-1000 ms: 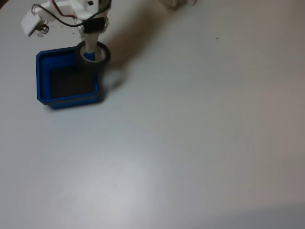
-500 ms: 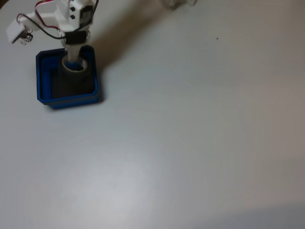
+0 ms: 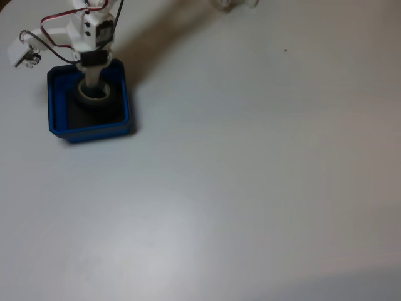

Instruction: Pick the black tape roll and drop it in the blue box

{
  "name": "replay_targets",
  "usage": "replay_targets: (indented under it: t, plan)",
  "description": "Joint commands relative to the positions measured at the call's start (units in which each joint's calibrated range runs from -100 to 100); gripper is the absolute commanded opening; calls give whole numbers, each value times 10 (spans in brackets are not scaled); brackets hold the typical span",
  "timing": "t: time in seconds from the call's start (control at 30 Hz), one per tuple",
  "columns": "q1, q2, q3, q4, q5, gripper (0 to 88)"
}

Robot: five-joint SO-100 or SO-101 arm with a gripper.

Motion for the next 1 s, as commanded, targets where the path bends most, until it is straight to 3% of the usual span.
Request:
replay_targets:
  t: [0.0,0.97]
  plan:
    - [4,-5,-37,-24,3,12]
    - [-11,51,-35,-77,3,12]
